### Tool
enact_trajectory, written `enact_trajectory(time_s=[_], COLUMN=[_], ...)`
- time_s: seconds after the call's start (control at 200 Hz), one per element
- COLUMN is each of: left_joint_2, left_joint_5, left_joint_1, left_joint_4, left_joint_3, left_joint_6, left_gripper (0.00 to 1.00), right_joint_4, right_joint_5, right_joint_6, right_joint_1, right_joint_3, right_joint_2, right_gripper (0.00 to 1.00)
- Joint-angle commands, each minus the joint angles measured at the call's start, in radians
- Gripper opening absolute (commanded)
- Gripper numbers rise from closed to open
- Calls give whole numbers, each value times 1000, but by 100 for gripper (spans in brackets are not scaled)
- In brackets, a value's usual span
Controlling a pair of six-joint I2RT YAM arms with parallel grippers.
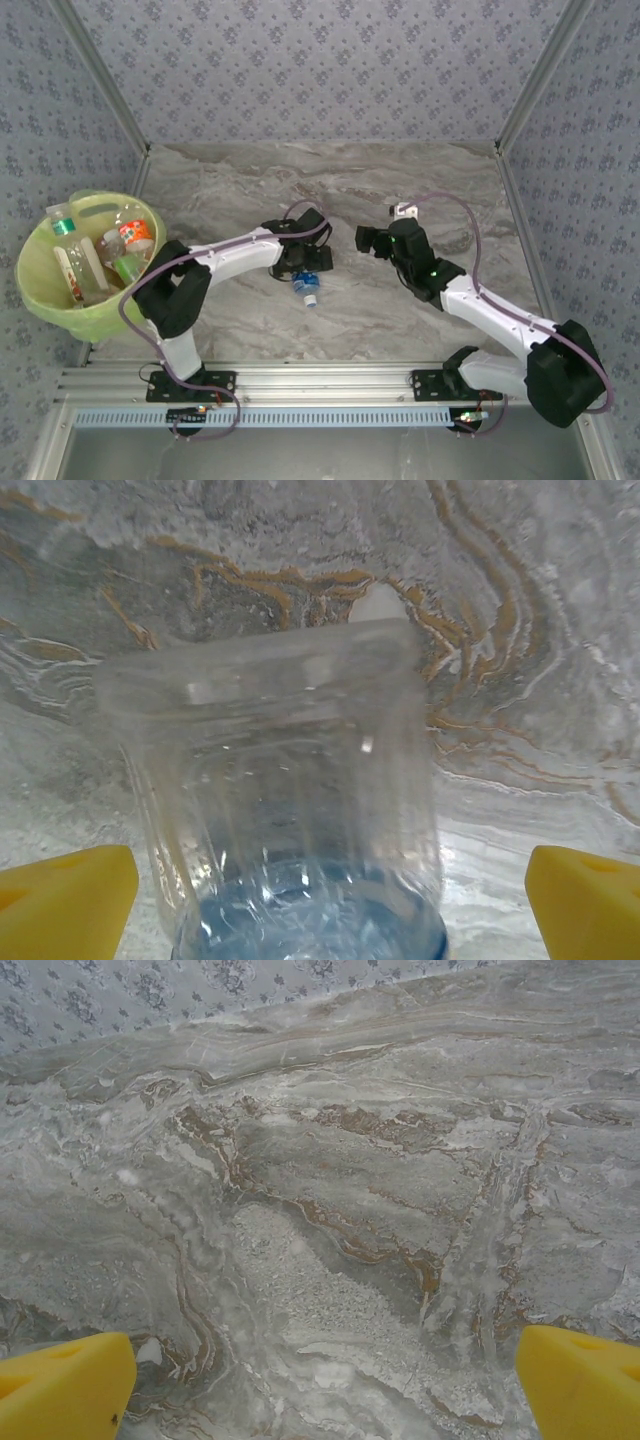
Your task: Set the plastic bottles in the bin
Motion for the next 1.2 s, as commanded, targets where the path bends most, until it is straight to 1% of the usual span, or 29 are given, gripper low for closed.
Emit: enact_trajectory(time_s=[0.0,0.085,0.265,0.355,0.465,0.605,0.765,0.835,0.934,1.004,1.079,1.194], left_joint_2=[53,69,85,62,27,-74,-259,-330,-408,-448,-492,-570], left_joint_5=[20,7,5,23,11,-7,-153,-207,-258,-265,-273,-276], left_joint_1=[1,0,1,1,1,1,0,0,4,20,45,92], left_joint_4=[-10,1,26,68,79,68,-4,-23,-59,-92,-147,-193], left_joint_3=[21,24,21,-7,-23,-18,20,35,69,106,151,198], left_joint_6=[9,18,47,56,65,115,207,257,316,346,367,389], left_gripper=[99,95,81,75,69,65,62,62,62,62,62,62], right_joint_4=[-21,-22,-32,-33,-27,-21,10,50,136,199,238,259], right_joint_5=[40,52,65,66,69,65,42,2,-128,-236,-319,-390], right_joint_6=[22,29,26,28,30,30,14,-8,-64,-130,-179,-259], right_joint_1=[3,3,2,1,2,2,3,3,6,13,26,64], right_joint_3=[-13,-21,-14,-10,-16,-16,-16,-23,-35,-42,-38,-7], right_joint_2=[-30,-38,-41,-46,-53,-54,-54,-52,-52,-52,-46,-27], right_gripper=[100,100,100,100,100,100,100,100,100,100,100,100])
